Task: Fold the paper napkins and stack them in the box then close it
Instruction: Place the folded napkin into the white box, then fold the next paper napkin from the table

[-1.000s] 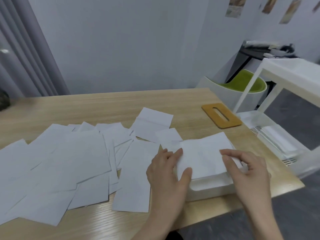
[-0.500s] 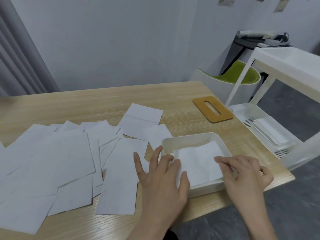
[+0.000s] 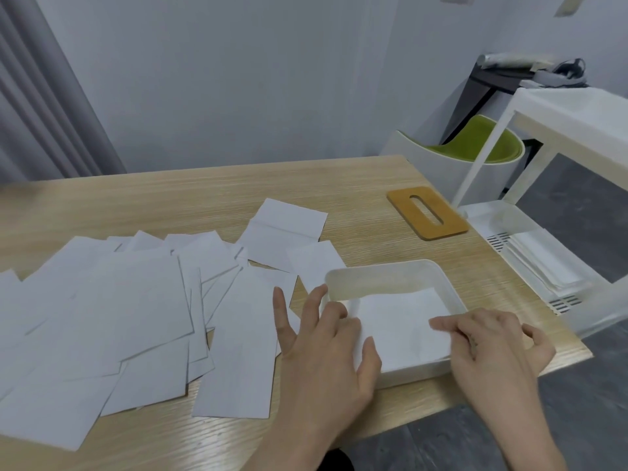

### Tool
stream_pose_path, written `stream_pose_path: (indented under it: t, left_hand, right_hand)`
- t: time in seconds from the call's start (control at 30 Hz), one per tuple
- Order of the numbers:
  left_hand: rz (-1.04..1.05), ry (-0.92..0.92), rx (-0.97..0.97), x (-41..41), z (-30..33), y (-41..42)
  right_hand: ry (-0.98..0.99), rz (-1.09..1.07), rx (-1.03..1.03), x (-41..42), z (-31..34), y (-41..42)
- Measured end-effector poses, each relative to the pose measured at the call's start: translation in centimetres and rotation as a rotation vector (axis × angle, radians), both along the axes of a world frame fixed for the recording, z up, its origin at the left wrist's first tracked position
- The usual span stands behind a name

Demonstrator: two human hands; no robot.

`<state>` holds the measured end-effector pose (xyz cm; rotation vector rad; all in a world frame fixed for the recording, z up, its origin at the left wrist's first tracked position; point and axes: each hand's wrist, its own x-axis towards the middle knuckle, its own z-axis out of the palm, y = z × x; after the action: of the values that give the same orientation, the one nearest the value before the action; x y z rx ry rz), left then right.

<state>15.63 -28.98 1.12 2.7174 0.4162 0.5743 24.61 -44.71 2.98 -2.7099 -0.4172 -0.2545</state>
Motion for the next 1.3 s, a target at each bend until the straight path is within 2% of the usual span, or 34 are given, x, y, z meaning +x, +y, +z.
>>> stream_pose_path:
  t: [0.13,0.3,0.6,0.87,0.93,1.13,1.23,1.3]
  left_hand:
    - [-0.032,0.033,0.035,0.1,-0.3,0.2]
    - [-0.052,0.043,0.064,0.3,-0.2,0.5]
    - [-0.085,0.051,0.080,0.4,-0.1,1.0]
    - [-0.120,0.017,0.023,0.6,-0.8,1.0]
    - [-0.147,-0.052,-0.061,0.5,-1.0,1.0]
    - [-0.179,-0.306,-0.506,-0.5,-1.1,1.9]
    - [-0.105,-0.349,-0.622,-1.6,-1.3,3.0]
    - [-0.035,-0.316,-0.669,-2.5,-1.5,3.9]
  right_hand:
    - [-0.030,0.020,-0.032,-0.5,0.3,0.2]
    - [-0.102,0.084,0.034,-1.0,0.4,0.3]
    - [0.039,0.130,-0.025,-1.3,0.1,0.7]
    - [0.054,0.135,-0.133,-0.9,0.3,0.9]
    - [0.045,0.117,-0.132,-1.0,0.4,1.3]
    - [-0.086,0.101,0.073,-2.6,0.5,2.9]
    - [-0.094,0.144,0.151,-3.3,0.7,4.1]
    - [-0.092,0.191,0.196,-3.8,0.9,4.9]
